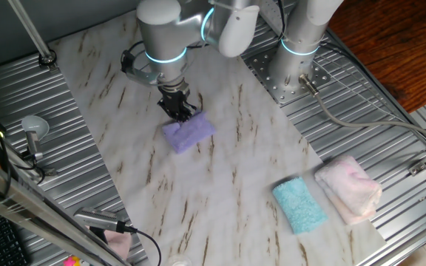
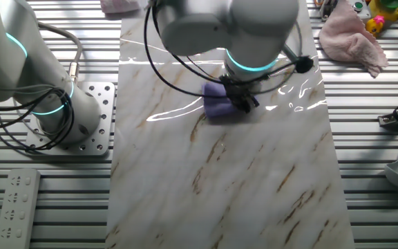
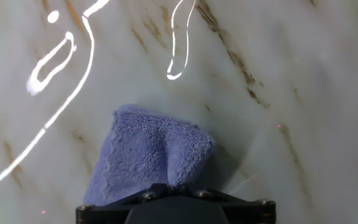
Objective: Clean the table with a cloth
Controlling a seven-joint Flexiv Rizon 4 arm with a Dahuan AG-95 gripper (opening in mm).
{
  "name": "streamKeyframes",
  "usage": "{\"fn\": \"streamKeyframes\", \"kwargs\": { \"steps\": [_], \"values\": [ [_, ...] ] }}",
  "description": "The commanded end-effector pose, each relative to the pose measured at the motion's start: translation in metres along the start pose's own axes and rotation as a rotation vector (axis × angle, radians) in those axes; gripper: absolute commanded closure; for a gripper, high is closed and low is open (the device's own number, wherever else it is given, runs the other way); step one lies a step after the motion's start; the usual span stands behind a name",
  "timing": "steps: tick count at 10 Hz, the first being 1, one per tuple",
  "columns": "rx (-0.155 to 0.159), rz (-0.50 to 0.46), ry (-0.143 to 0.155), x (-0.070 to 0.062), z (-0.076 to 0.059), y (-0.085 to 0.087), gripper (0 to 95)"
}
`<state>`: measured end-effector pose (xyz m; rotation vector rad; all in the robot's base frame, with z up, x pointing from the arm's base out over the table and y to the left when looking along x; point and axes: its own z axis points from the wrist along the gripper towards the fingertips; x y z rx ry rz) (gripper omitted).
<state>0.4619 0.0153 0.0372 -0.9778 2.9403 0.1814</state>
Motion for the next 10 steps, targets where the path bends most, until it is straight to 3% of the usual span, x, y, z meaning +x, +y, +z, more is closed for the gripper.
{"fn": "streamKeyframes", "kwargs": {
  "steps": [1, 5, 8, 10],
  "values": [
    [0.018, -0.030, 0.011, 0.008, 0.002, -0.013, 95.0],
    [0.037, -0.062, 0.024, 0.016, 0.002, -0.027, 95.0],
    [0.014, -0.025, -0.003, 0.016, 0.002, -0.027, 95.0],
    [0.014, 0.010, 0.000, 0.016, 0.002, -0.027, 95.0]
  ]
}}
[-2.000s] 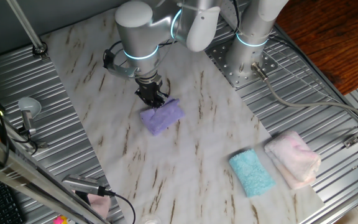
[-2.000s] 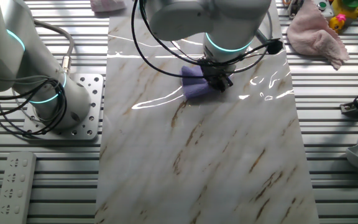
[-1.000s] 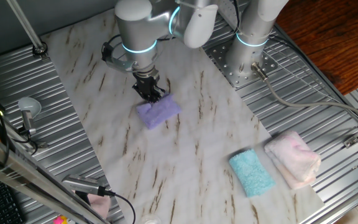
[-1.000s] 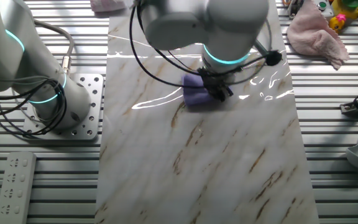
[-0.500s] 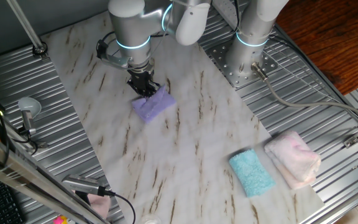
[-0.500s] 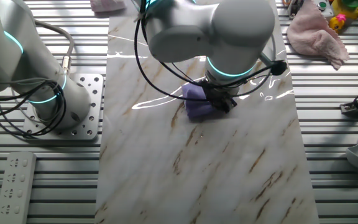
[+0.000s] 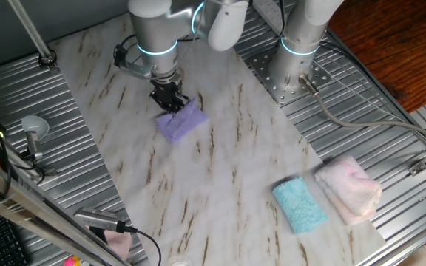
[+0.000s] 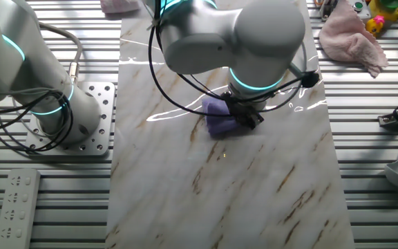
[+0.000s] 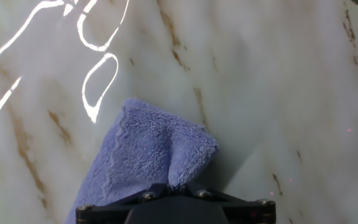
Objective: Clean the table with a cloth
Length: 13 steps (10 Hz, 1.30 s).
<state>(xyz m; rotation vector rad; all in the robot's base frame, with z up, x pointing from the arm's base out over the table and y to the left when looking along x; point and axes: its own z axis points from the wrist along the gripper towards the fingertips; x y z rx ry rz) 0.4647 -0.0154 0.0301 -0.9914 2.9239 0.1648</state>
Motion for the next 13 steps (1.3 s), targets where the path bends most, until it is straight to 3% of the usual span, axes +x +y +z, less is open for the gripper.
{"fn": "streamKeyframes", "kwargs": {
  "steps": [1, 5, 9, 13],
  "values": [
    [0.007, 0.030, 0.014, -0.001, -0.001, 0.000, 95.0],
    [0.017, -0.017, 0.007, 0.002, 0.000, -0.002, 95.0],
    [0.055, -0.101, 0.037, 0.027, -0.003, -0.033, 95.0],
    [0.072, -0.118, 0.055, 0.037, -0.010, -0.045, 95.0]
  ]
}}
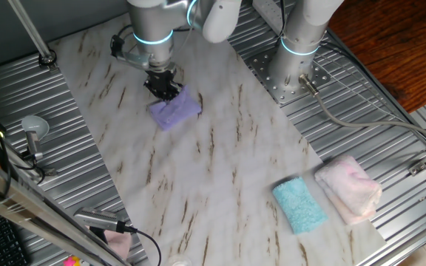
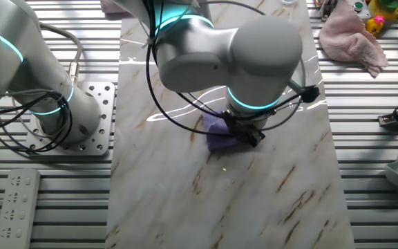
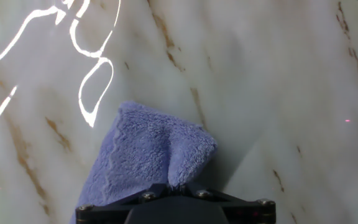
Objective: Clean the table with a cloth
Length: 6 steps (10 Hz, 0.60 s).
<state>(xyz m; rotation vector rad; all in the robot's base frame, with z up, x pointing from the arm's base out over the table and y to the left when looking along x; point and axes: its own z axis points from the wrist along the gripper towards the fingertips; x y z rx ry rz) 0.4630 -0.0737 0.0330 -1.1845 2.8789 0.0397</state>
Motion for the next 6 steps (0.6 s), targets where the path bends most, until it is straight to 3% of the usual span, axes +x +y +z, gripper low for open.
{"fn": "streamKeyframes", "kwargs": {
  "steps": [1, 3, 6],
  "values": [
    [0.002, 0.021, 0.000, 0.0003, -0.0004, -0.0007, 95.0],
    [-0.010, 0.088, -0.012, 0.0003, -0.0004, -0.0007, 95.0],
    [0.002, 0.131, 0.003, 0.0003, -0.0004, -0.0007, 95.0]
  ]
}}
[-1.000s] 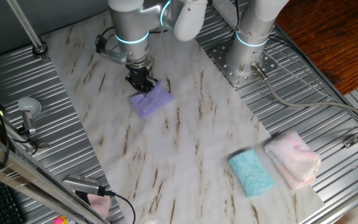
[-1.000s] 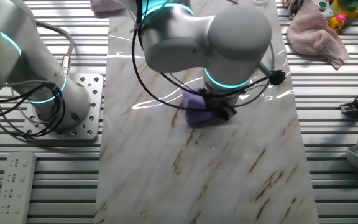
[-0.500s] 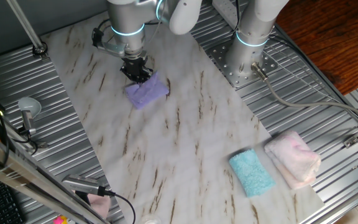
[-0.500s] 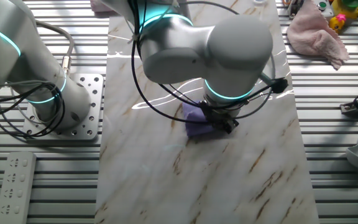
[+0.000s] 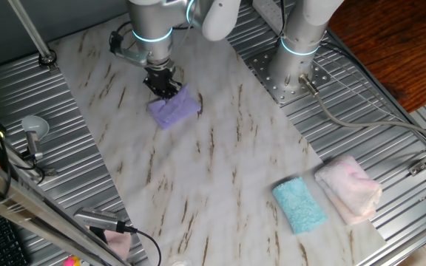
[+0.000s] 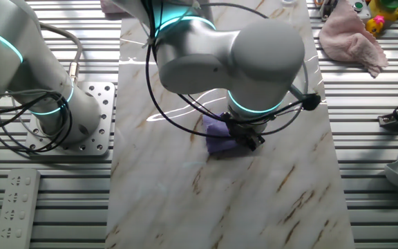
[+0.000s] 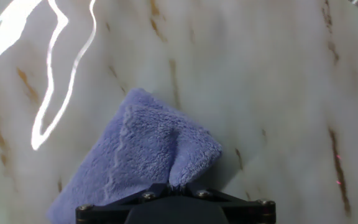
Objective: Clean the table with a cloth
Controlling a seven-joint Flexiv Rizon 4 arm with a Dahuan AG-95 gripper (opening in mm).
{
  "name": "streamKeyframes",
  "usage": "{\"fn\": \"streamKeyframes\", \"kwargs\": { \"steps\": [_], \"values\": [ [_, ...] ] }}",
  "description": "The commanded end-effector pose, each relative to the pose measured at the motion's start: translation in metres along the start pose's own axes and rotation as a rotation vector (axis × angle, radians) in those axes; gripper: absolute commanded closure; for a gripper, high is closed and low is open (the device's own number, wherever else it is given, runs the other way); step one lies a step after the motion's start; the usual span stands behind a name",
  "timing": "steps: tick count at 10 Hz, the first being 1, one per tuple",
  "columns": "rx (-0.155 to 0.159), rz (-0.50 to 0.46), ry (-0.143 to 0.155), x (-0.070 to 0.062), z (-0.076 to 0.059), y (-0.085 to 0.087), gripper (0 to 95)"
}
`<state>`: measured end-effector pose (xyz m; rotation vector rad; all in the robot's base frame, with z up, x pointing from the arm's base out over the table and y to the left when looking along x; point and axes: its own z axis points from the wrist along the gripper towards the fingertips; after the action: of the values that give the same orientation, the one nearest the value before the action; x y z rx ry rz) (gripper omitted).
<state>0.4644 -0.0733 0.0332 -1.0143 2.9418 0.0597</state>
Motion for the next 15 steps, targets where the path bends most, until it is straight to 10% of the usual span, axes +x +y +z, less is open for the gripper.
{"fn": "streamKeyframes", "kwargs": {
  "steps": [1, 8, 15],
  "values": [
    [0.020, -0.004, 0.015, 0.002, 0.000, 0.000, 95.0],
    [0.037, -0.129, 0.028, 0.024, -0.004, -0.034, 95.0],
    [0.033, 0.008, 0.029, 0.027, -0.013, -0.036, 95.0]
  ]
}}
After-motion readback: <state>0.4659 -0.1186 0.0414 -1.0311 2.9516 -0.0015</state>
